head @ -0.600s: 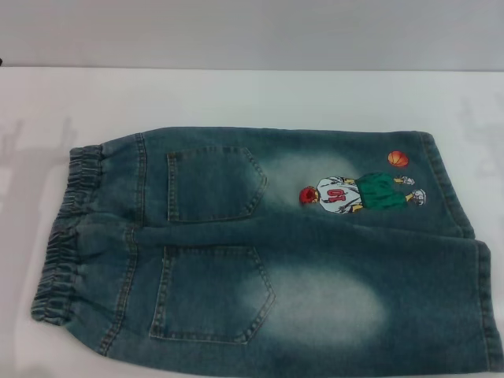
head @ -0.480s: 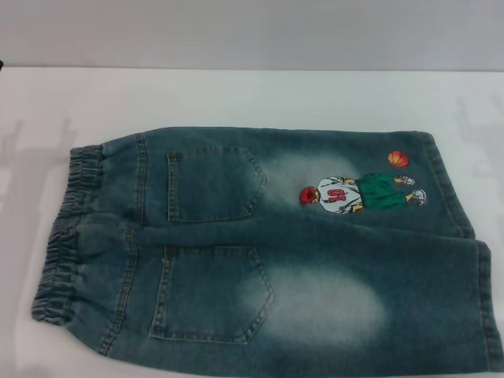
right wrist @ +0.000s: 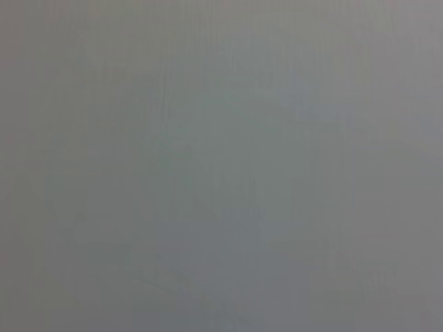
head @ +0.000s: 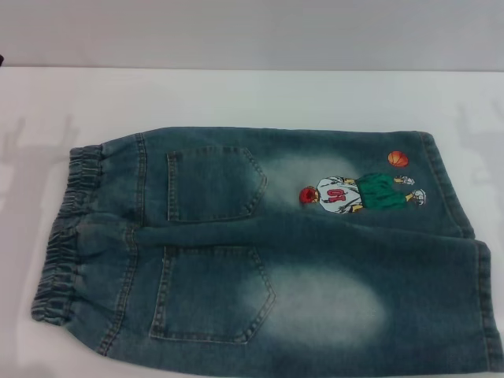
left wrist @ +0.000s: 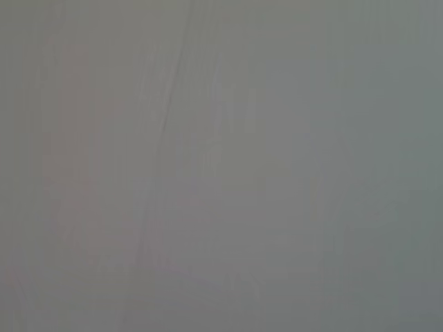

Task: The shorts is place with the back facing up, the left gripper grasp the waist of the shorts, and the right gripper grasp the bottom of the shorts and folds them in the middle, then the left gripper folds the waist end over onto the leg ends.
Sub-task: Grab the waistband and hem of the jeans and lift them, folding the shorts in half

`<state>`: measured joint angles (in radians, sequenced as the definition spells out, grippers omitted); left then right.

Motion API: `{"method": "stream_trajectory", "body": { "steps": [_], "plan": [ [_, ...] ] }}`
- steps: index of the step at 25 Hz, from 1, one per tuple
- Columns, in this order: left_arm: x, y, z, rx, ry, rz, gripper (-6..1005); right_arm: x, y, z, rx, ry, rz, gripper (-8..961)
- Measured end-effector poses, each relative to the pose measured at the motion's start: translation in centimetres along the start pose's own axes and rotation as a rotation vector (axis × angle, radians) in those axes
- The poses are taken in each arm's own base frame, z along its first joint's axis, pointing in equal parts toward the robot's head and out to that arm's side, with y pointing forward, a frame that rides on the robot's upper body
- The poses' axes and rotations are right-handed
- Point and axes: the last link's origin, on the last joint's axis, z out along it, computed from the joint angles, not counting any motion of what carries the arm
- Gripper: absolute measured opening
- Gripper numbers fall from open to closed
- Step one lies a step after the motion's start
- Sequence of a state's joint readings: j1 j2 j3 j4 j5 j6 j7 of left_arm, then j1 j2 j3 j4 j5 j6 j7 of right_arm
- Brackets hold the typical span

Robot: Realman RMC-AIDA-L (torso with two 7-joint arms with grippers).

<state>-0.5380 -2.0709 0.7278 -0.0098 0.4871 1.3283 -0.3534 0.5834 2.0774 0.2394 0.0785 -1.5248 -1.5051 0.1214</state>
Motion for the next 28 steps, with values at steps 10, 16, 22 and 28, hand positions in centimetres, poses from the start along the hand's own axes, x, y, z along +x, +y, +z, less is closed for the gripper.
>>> {"method": "stream_trajectory", "body": {
  "steps": [10,16,22,28],
  "plan": [
    [0.17,-0.03,-0.13,0.01,0.017,-0.008,829,-0.01,0.03,-0.14,0.002,-0.001,0.005,581],
    [0.23,0.17,0.1,-0.001,0.018,-0.016,829,0.08,0.0,-0.19,0.003,0.004,0.006,582],
    [0.25,0.25,0.37,-0.008,0.014,-0.034,828,0.08,-0.01,-0.2,0.003,0.005,0.007,582],
    [-0.11,0.41,0.78,-0.016,-0.019,-0.063,828,0.19,-0.04,-0.19,0.004,0.012,0.006,582]
  ]
}}
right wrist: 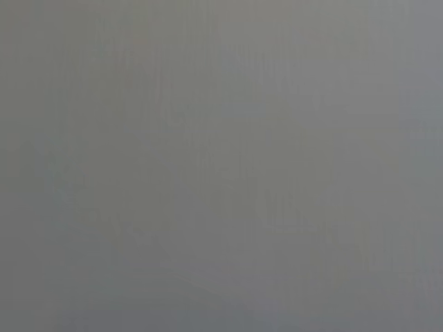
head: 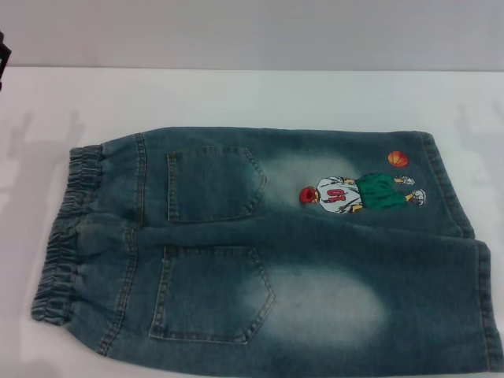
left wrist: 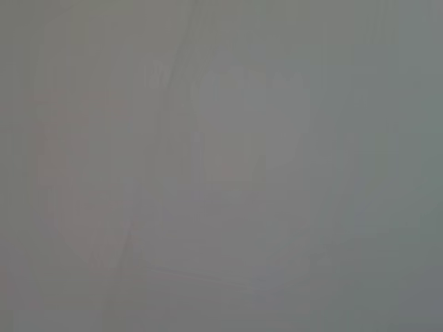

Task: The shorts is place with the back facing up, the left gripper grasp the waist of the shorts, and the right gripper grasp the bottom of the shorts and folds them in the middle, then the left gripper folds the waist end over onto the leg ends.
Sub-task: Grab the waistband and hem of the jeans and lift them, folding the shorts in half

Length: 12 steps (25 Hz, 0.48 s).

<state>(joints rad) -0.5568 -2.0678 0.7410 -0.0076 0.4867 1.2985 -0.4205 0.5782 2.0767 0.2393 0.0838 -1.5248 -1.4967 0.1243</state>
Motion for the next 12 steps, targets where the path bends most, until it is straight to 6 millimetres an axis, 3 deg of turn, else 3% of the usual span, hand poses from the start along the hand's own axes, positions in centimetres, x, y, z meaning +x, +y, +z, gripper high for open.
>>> {"method": "stream_trajectory", "body": {
  "steps": [6,12],
  "plan": [
    [0.0,0.5,0.5,-0.036,-0.011,-0.021,828,0.0,-0.2,0.0,0.001,0.001,-0.006,582],
    [1.8,1.6,3.5,-0.209,-0.062,-0.172,828,-0.1,-0.5,0.1,0.015,-0.001,-0.007,582]
  ]
}}
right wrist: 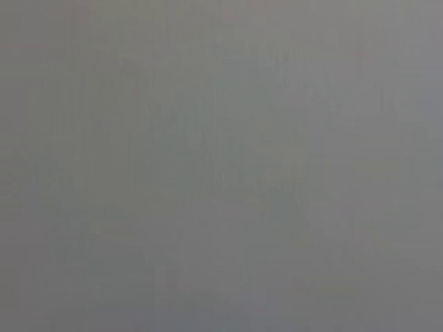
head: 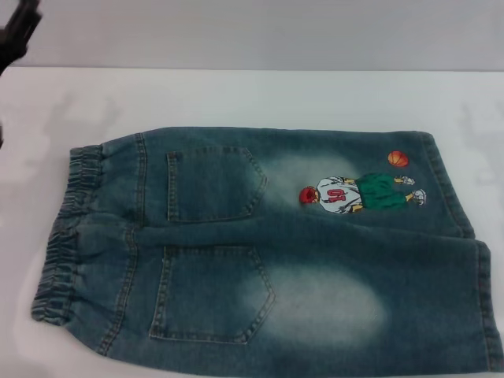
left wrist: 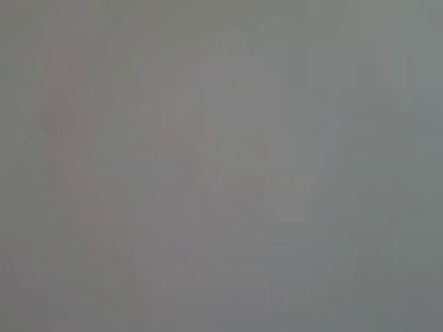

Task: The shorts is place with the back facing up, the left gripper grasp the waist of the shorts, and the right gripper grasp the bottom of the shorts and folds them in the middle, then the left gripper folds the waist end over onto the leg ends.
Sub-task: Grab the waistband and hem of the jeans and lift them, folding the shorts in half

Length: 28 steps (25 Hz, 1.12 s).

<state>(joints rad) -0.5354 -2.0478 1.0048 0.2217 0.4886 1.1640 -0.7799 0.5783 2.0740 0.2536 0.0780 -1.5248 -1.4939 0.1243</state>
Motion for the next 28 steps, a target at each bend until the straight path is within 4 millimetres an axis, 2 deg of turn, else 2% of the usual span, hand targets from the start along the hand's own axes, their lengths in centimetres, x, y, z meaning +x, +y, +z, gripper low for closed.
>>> {"method": "stream_trajectory", "body": {
  "steps": [7,9,10,11,12,19,28],
  "plan": [
    [3.4,1.1,3.2,-0.234,-0.17,-0.163,827,0.1,-0.6,-0.6,0.045,0.005,0.006,582],
    [3.5,1.3,3.3,-0.252,-0.19,-0.172,827,0.2,-0.8,-0.8,0.055,0.007,0.007,582],
    [4.8,1.9,3.6,-0.347,-0.28,-0.199,827,0.2,-1.0,-0.8,0.066,0.007,0.007,582],
    [4.8,1.9,3.6,-0.347,-0.28,-0.199,827,0.2,-1.0,-0.8,0.066,0.007,0.007,582],
    [5.6,2.3,3.4,-0.414,-0.336,-0.22,827,0.2,-1.0,-0.9,0.07,0.01,0.007,581],
    [7.6,2.2,1.5,-0.557,-0.567,-0.277,827,0.5,-1.1,-0.5,0.074,0.029,0.009,581],
    [8.3,-0.7,-3.6,-0.52,-0.792,-0.33,826,0.4,-1.0,-0.1,0.07,0.028,0.006,581]
  ]
}}
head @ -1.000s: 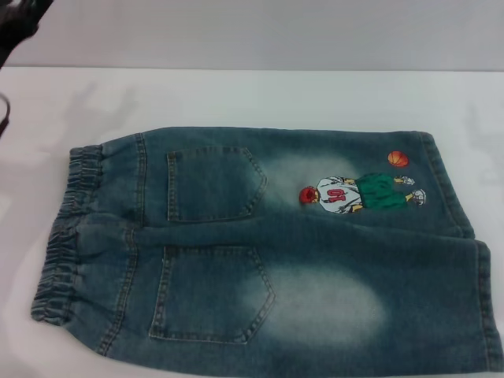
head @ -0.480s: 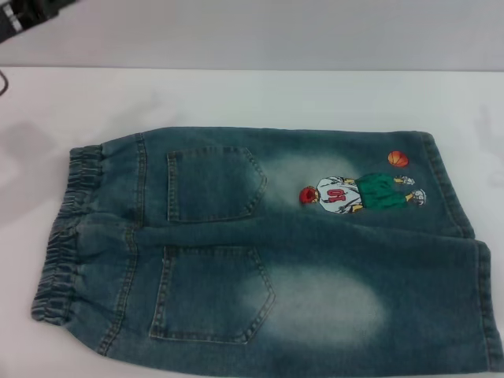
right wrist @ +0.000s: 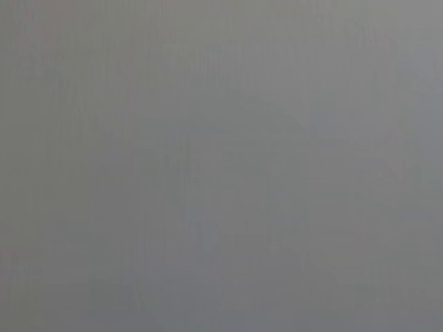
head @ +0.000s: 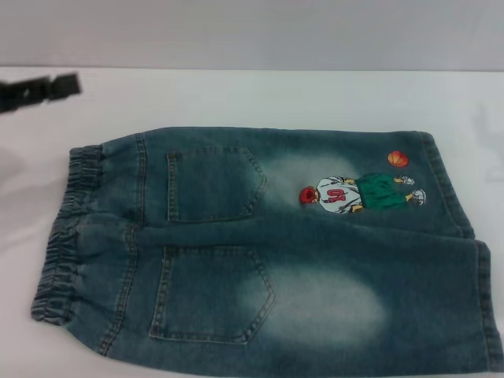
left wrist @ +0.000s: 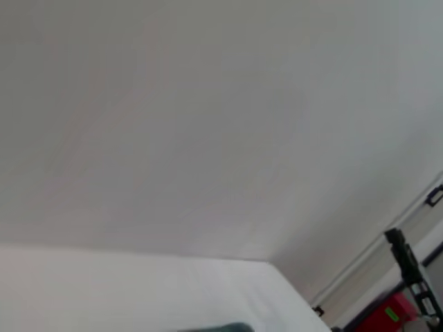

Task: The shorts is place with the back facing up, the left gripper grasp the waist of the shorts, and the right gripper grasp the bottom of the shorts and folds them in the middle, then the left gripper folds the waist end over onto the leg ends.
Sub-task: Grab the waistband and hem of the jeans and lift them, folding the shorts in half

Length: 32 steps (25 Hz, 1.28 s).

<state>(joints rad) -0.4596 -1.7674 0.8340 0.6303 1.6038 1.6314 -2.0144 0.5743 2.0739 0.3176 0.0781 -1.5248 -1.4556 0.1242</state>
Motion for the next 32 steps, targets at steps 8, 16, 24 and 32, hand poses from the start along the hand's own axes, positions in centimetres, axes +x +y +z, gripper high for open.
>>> {"method": "stream_trajectory", "body": {
  "steps": [8,16,24,32],
  "plan": [
    [-2.6,-0.8,-4.1,0.077,-0.048,-0.155,826,-0.1,0.2,0.3,-0.006,-0.006,0.002,581],
    [-5.2,-1.9,-6.0,0.159,-0.077,-0.257,826,-0.4,0.3,1.0,-0.003,-0.019,0.005,581],
    [-6.7,-2.2,-5.9,0.188,-0.171,-0.321,825,-0.6,0.7,1.6,-0.013,-0.032,0.008,581],
    [-8.3,-2.6,-6.3,0.226,-0.199,-0.38,825,-0.6,0.7,1.7,-0.013,-0.033,0.008,581]
  ]
}}
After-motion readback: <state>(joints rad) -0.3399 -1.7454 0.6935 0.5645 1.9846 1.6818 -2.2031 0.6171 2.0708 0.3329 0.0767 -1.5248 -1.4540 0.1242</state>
